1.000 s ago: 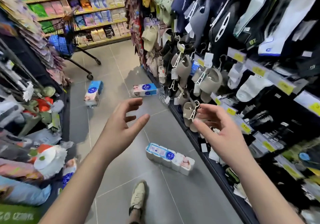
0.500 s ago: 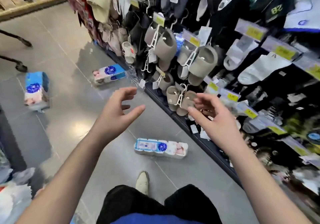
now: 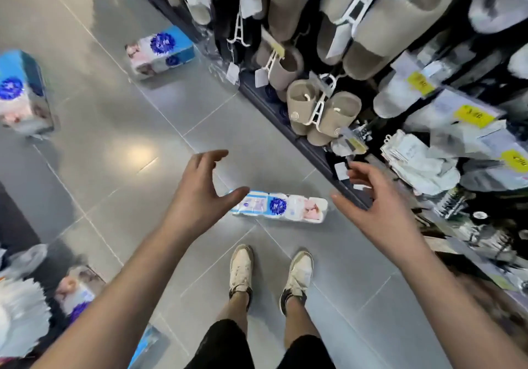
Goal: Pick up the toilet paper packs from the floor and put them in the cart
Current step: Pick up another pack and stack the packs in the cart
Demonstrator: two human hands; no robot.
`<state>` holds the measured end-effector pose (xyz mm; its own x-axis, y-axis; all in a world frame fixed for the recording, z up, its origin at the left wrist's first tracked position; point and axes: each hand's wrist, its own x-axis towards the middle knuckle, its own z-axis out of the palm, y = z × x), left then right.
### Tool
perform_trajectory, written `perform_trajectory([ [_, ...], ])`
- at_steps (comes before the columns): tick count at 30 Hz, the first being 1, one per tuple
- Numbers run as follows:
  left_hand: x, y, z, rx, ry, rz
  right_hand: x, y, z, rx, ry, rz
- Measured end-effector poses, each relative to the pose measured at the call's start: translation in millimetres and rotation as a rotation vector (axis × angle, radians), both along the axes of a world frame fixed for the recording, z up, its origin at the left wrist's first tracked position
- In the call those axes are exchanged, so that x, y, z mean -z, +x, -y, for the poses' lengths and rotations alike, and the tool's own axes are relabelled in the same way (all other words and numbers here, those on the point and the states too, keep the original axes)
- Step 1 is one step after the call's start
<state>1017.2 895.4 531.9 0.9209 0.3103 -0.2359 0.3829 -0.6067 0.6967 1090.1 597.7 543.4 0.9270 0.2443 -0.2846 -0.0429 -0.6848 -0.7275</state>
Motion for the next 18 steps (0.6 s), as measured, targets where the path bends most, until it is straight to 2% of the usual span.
perform_trajectory([
  [5,132.1,9.9,1.7,0.008,0.029,-0.092,122.0,11.6,1.0,-0.011,-0.092,-0.008],
  [10,252.3,3.8,7.4,0.118,0.103,-0.213,245.6,3.3,6.9,-0.020,-0.197,-0.076],
  [15,344.6,-4.8,2.1,0.209,0.222,-0.252,341.1,-4.7,13.4,-0.007,-0.261,-0.104],
  [18,395.4,-3.3,-9.8,0.242,0.284,-0.365,388.0,-2.8,19.8,-0.068,-0.340,-0.080],
])
